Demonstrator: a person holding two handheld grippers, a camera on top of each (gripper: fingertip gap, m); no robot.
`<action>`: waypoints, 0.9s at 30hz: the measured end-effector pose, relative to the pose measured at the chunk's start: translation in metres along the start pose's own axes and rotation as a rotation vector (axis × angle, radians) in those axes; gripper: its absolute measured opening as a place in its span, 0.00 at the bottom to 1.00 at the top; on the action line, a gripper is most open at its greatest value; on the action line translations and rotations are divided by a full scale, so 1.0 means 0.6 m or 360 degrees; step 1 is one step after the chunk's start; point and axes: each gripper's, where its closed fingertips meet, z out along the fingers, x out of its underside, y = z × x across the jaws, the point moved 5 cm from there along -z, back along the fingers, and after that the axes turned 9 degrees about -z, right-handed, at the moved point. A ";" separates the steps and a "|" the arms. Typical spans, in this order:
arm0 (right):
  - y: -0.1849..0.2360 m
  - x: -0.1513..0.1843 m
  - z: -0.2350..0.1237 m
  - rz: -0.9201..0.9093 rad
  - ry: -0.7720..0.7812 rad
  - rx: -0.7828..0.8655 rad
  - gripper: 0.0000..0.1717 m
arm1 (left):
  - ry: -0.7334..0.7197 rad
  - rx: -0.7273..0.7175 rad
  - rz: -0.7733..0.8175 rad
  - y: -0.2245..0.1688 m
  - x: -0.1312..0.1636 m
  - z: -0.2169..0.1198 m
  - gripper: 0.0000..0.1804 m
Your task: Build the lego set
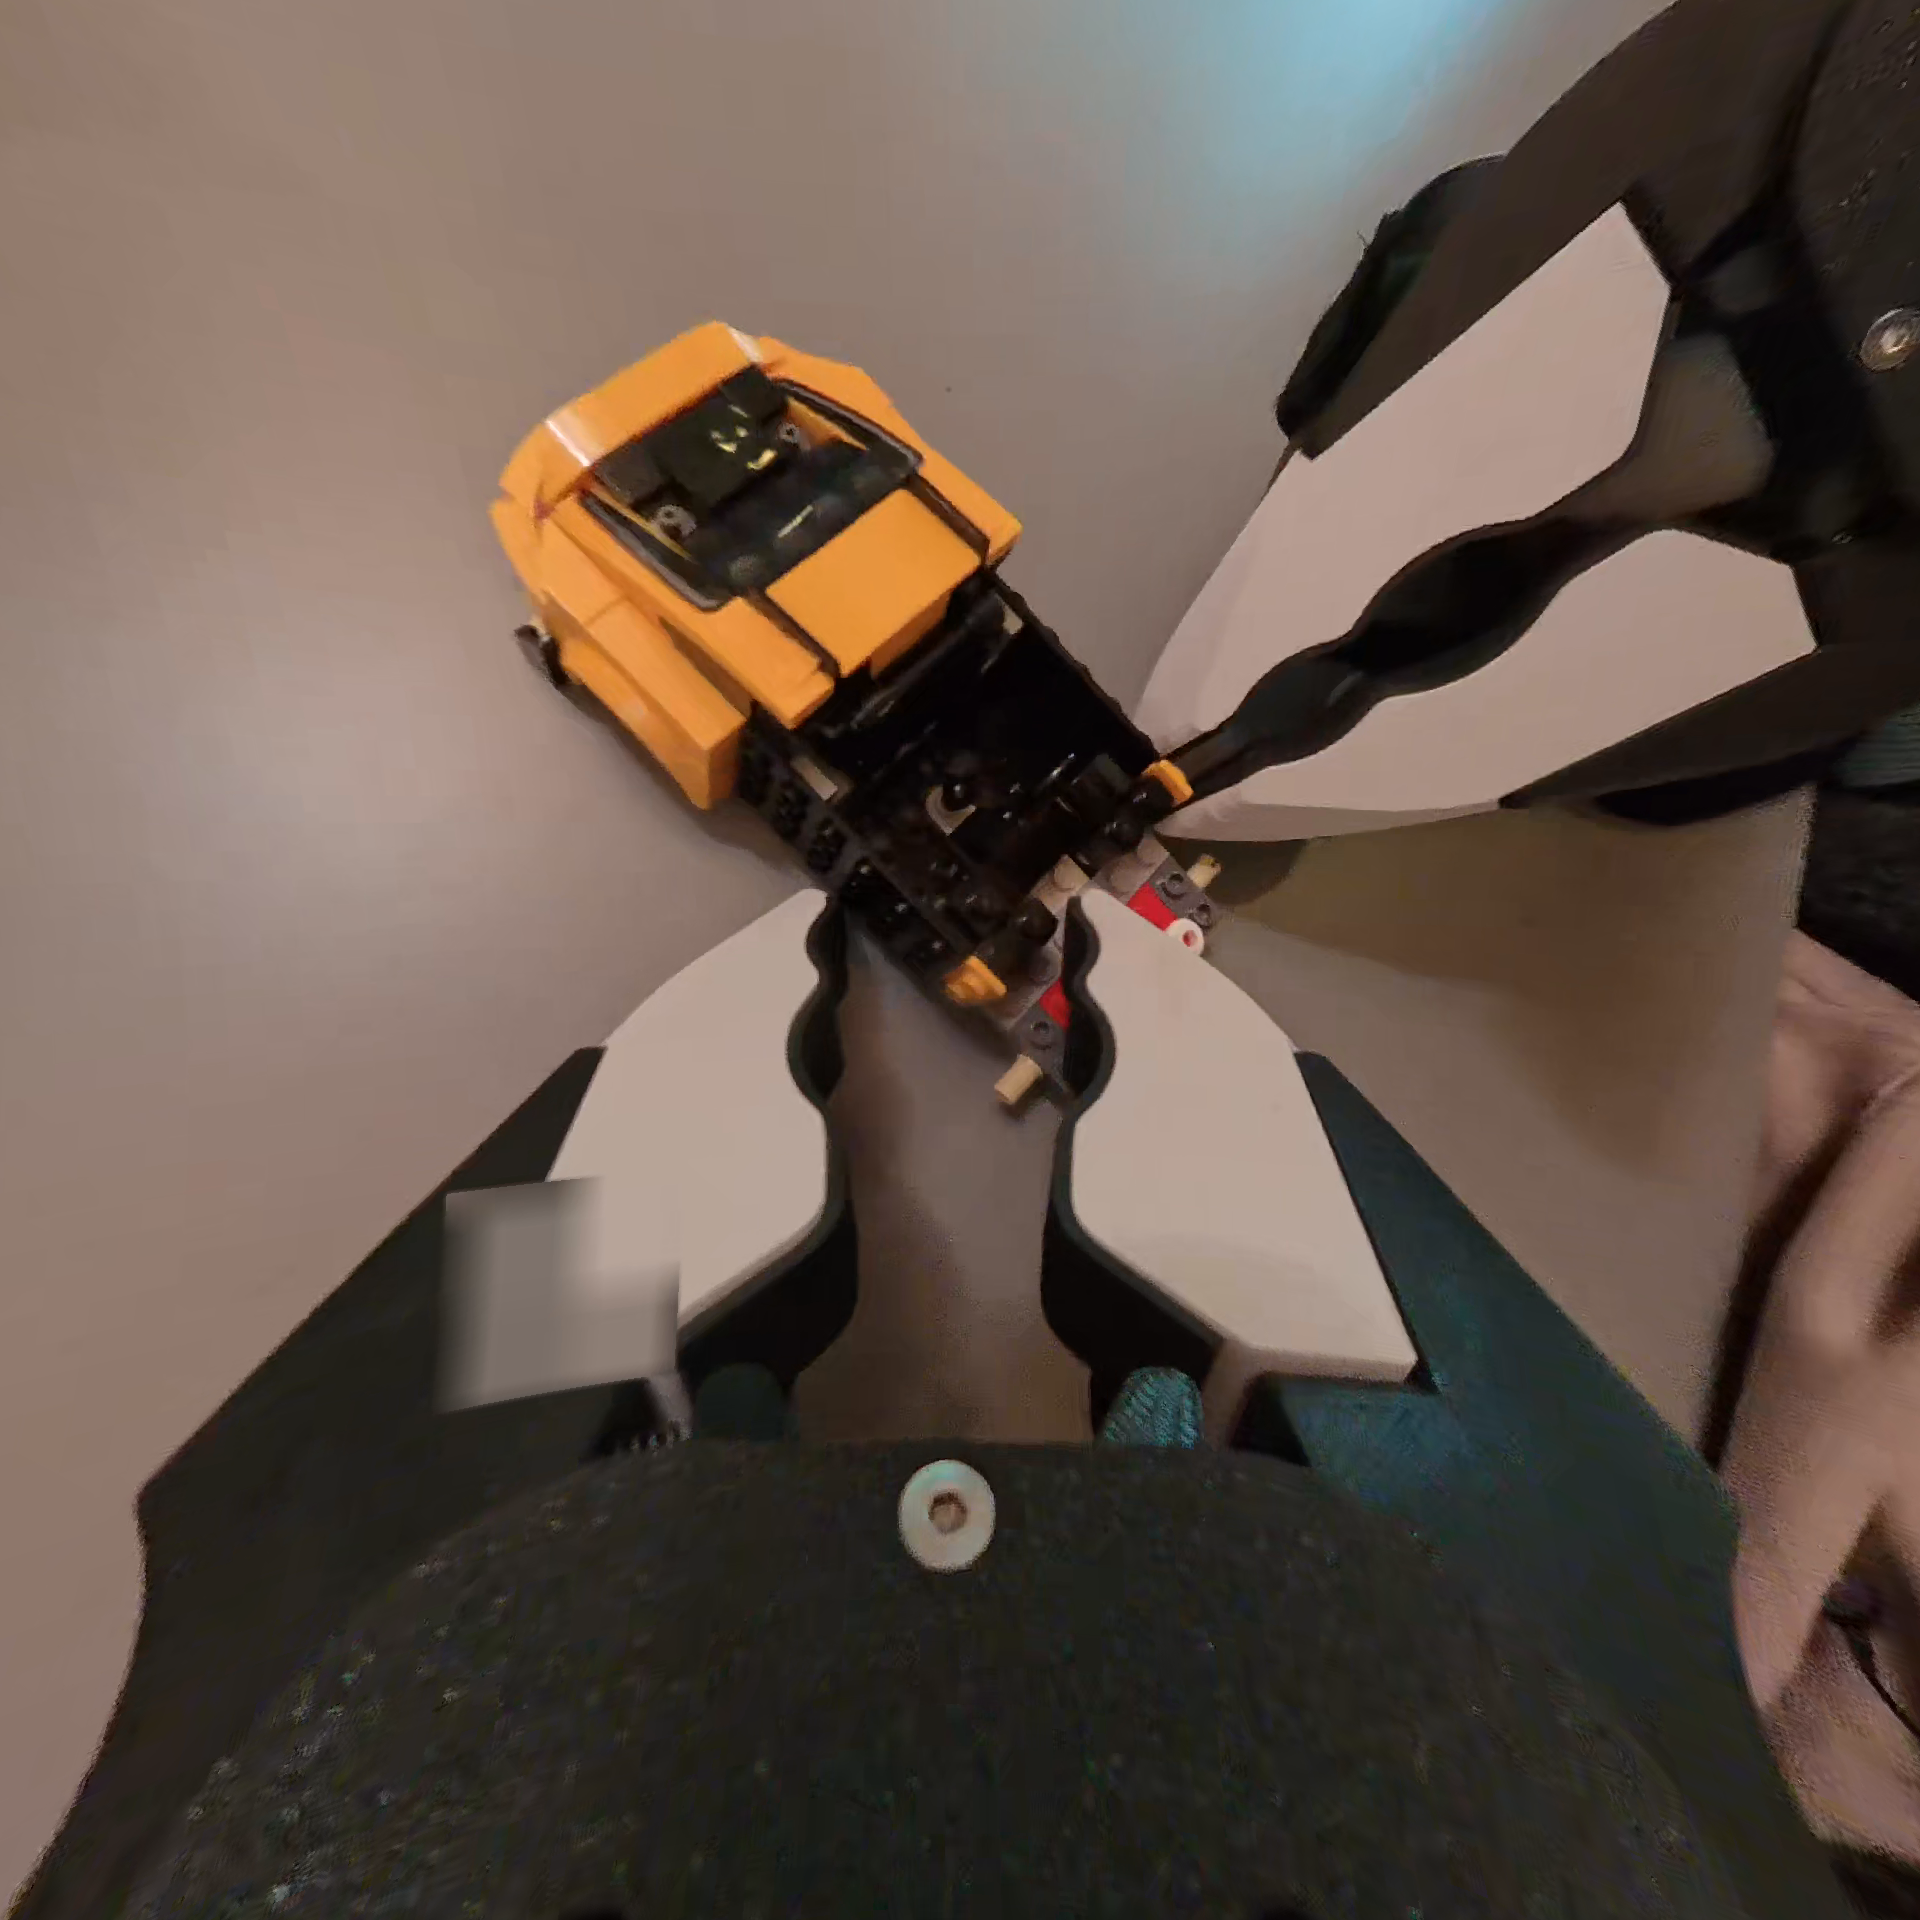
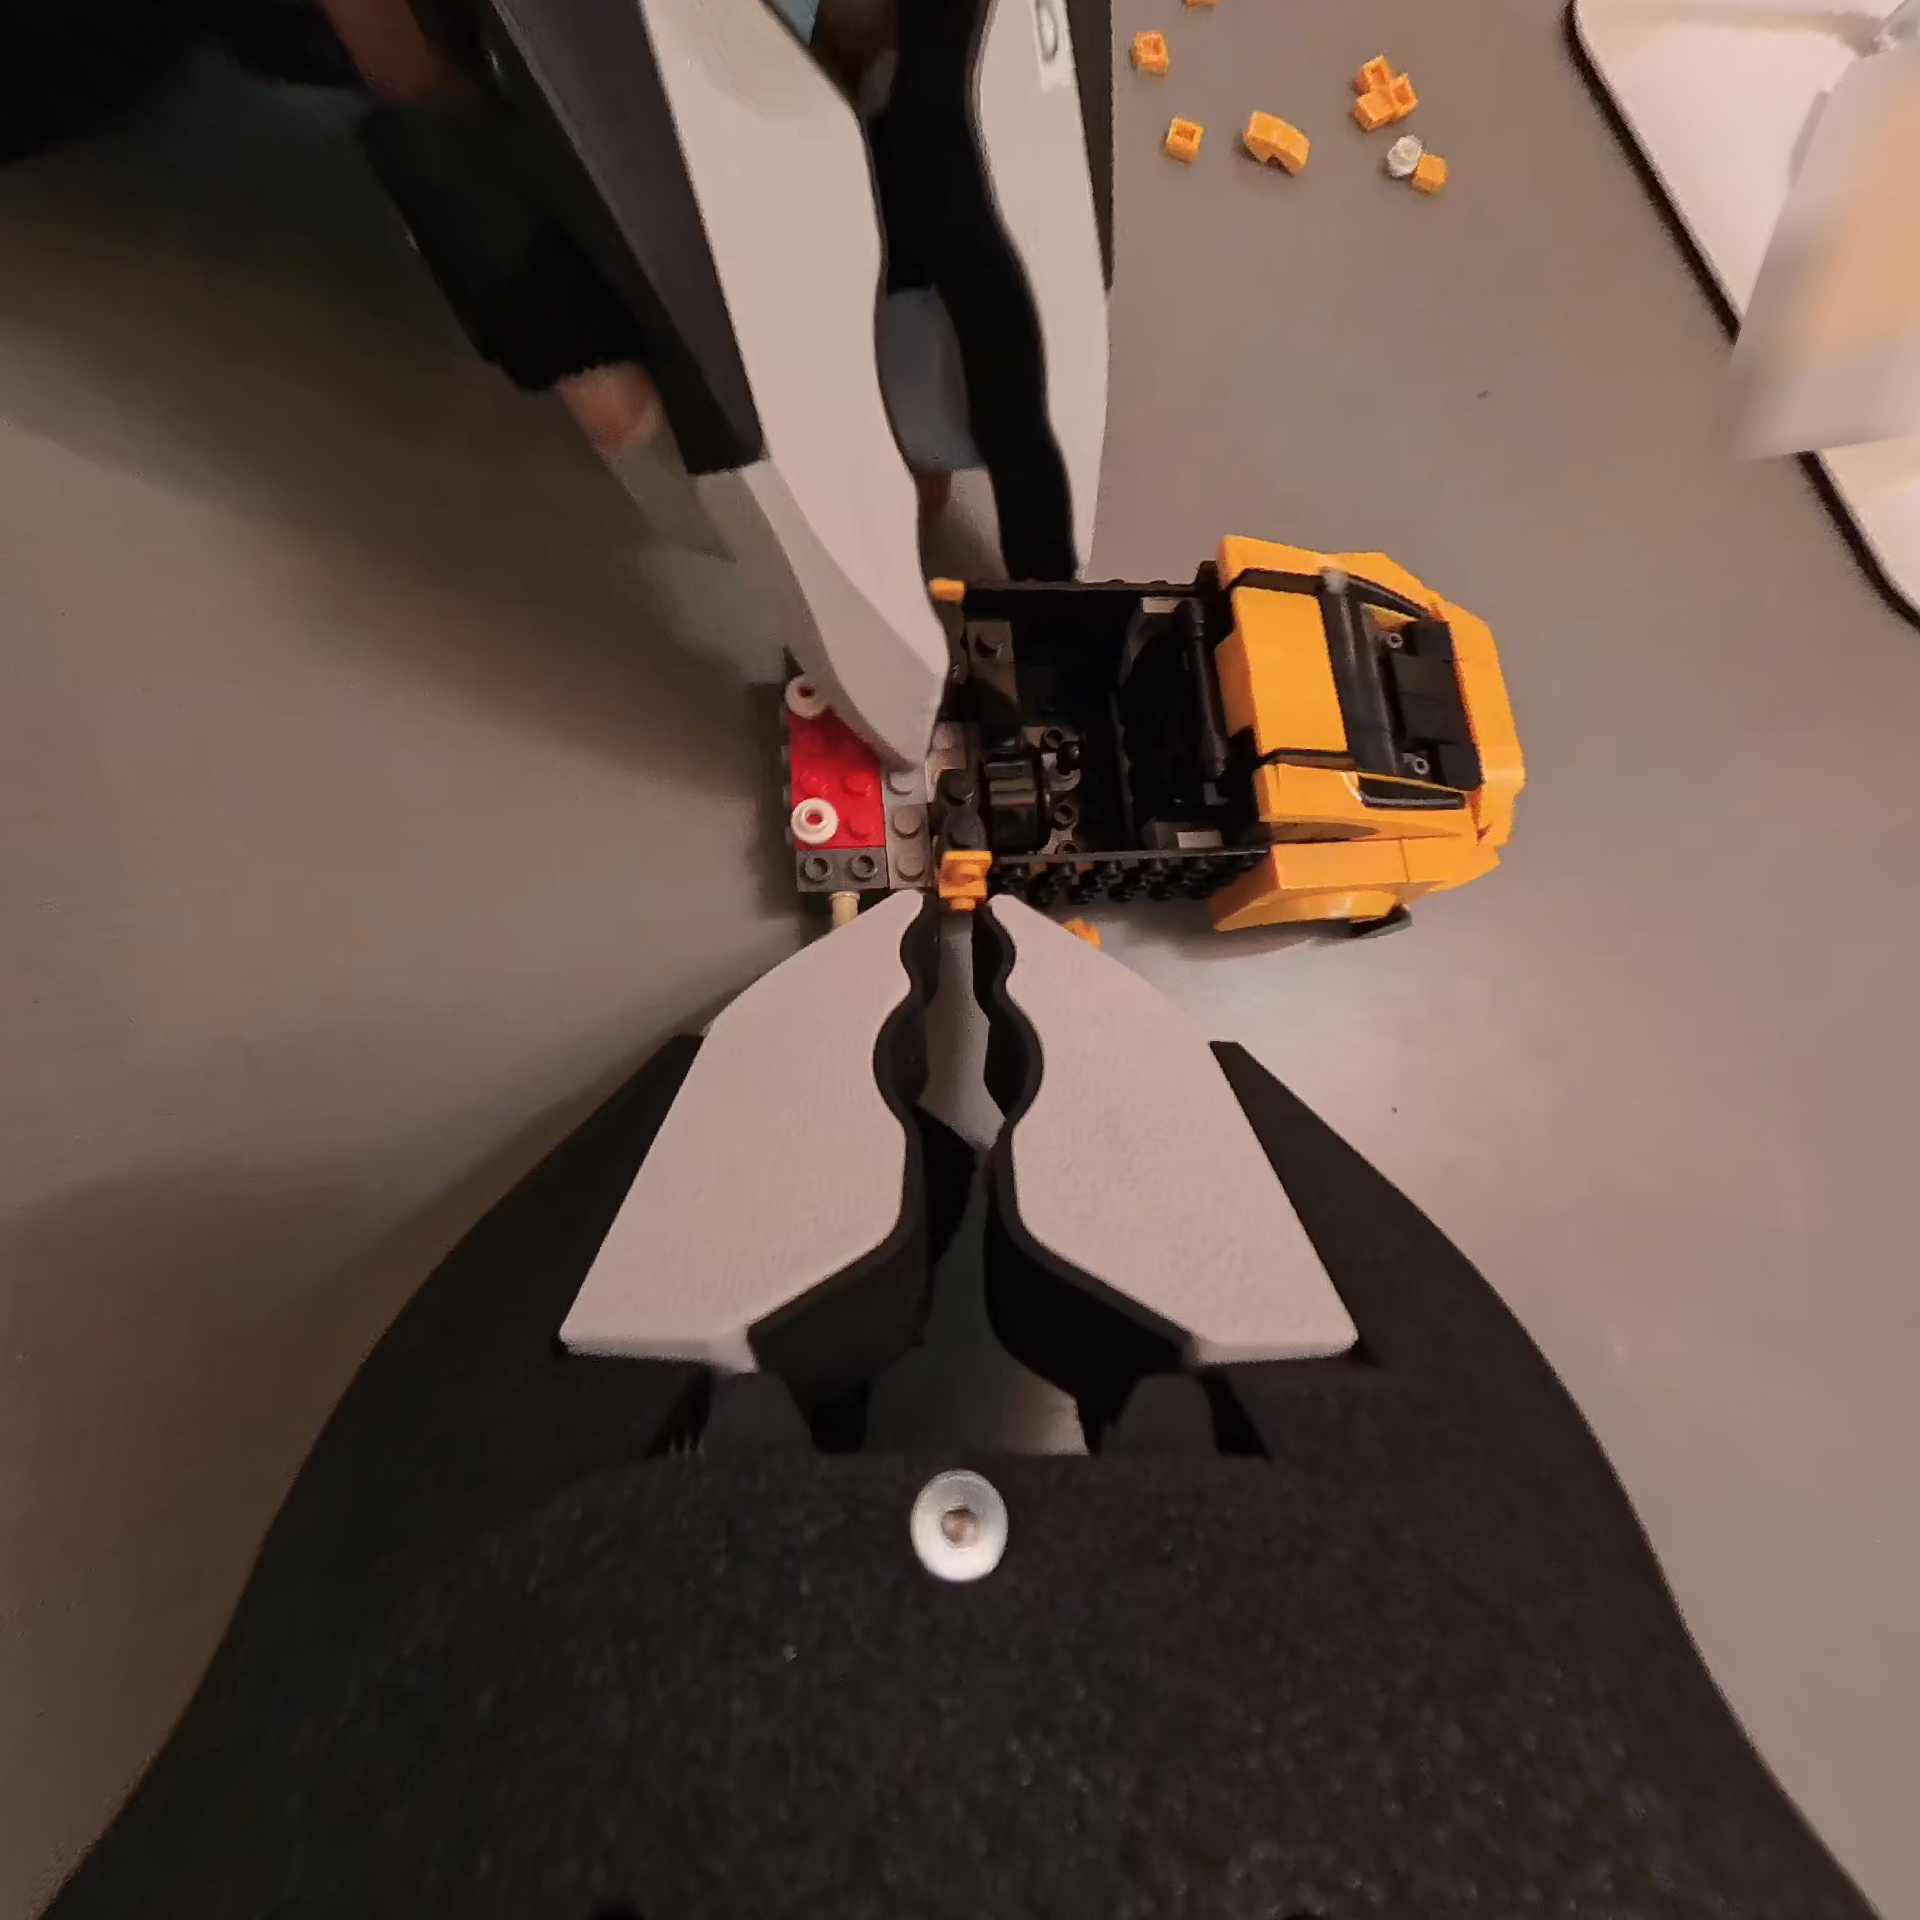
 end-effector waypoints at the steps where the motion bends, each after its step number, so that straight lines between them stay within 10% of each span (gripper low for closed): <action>1: 0.001 0.001 0.000 -0.0004 -0.0004 -0.0012 0.03 | -0.0004 -0.0019 0.0016 0.000 0.000 0.001 0.21; 27: -0.004 -0.004 -0.004 0.0094 -0.0014 -0.0025 0.07 | -0.0091 -0.0137 -0.0025 -0.008 0.007 -0.001 0.18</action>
